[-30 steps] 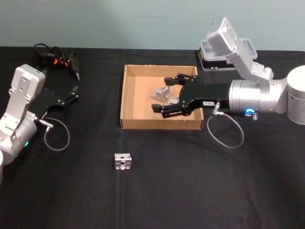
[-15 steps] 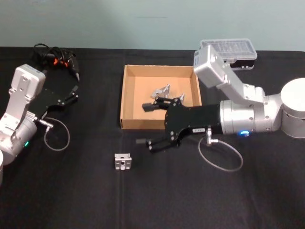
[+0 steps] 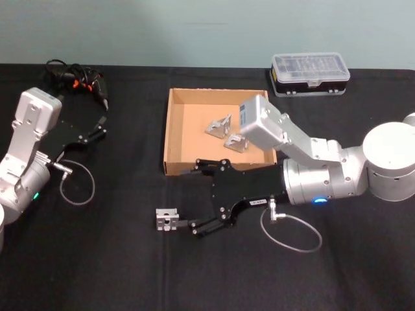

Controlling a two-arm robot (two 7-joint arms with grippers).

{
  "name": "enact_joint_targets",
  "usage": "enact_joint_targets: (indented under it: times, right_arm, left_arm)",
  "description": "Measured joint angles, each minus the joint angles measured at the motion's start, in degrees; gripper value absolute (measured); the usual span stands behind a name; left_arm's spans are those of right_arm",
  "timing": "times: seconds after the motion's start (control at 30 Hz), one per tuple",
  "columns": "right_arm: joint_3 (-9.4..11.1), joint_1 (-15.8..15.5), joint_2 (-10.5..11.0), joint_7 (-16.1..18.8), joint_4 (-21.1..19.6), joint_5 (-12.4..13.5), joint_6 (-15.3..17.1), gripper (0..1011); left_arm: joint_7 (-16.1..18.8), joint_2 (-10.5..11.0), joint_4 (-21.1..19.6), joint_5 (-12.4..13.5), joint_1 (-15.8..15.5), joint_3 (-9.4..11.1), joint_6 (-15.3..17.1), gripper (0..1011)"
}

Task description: Use one hand to pick up the angle iron from the table and place it into the box.

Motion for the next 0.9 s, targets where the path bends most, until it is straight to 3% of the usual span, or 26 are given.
enact_joint_targets:
  times: [0.2, 0.63, 0.9]
  right_arm:
    - [-1.66, 0.48, -1.12, -0.94, 1.23, -1.31, 1.54, 1000]
    - [-6.22, 3.07, -7.65, -3.60, 7.72, -5.89, 9.27, 1000]
    - [-7.15, 3.74, -10.13, -5.10, 9.95, -8.10, 12.03, 1000]
  left_arm:
    - [0.00, 0.00, 0.00, 0.00, 0.00, 0.00, 0.00, 1011]
    - [0.00, 0.00, 0.00, 0.00, 0.00, 0.00, 0.00, 1011]
    - [0.00, 0.00, 0.00, 0.00, 0.00, 0.00, 0.00, 1011]
